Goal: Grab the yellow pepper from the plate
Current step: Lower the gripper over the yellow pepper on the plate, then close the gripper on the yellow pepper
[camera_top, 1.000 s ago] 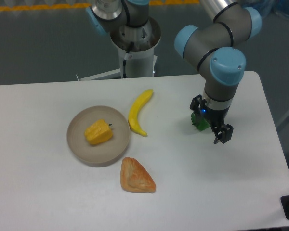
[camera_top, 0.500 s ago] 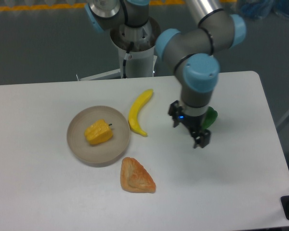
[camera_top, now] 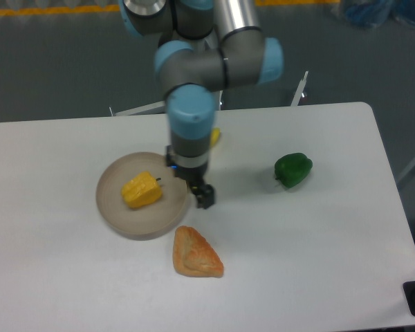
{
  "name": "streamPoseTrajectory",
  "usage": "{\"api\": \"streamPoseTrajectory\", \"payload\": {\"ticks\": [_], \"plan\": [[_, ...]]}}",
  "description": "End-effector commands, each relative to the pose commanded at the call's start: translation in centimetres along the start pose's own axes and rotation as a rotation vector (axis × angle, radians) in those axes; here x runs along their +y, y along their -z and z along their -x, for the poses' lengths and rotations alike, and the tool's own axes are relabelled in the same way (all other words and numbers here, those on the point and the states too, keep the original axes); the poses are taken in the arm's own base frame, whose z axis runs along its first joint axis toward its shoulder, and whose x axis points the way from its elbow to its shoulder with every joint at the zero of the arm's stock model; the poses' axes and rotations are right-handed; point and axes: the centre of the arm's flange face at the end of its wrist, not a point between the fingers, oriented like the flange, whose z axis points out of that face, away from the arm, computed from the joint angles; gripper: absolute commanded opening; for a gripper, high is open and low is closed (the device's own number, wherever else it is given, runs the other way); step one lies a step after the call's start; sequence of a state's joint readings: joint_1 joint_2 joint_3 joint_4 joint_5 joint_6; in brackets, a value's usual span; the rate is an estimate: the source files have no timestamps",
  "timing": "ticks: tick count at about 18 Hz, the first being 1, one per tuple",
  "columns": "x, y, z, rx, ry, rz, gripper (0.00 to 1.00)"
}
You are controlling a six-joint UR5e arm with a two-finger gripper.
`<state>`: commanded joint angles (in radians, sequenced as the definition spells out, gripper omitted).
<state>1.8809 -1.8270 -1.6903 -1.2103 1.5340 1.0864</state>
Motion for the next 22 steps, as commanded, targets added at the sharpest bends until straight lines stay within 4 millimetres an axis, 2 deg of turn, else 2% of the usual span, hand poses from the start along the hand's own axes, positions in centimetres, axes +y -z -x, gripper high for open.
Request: {"api": "streamPoseTrajectory", "payload": {"ticks": [4,6,11,14,17,18,19,20,21,22], "plan": [[-1.9,-2.7,-2.2,0.042,0.030,0.028,1.00],[-1.8,-3.6,-3.0,0.058,0.029,0.041,1.00],[-2.5,-5.2,-3.4,0.079,0.076,0.058,1.00],[-2.8,-6.5,-3.1,0.077,0.077,0.059,1.00],[-3.5,-8.3,-3.5,0.080,0.062,0.074,1.00],[-3.6,-8.5,-3.6,0.082,0.059,0.073,0.96],[-3.5,-8.4,-3.5,0.081,0.063,0.075,0.67],[-3.5,-8.2,-3.5,0.079,0.063,0.073,0.52],[-3.4,-7.9,-3.5,0.075,0.064,0.070,0.30],[-3.5,-7.7,-3.5,0.071,0.064,0.068,0.27]]}}
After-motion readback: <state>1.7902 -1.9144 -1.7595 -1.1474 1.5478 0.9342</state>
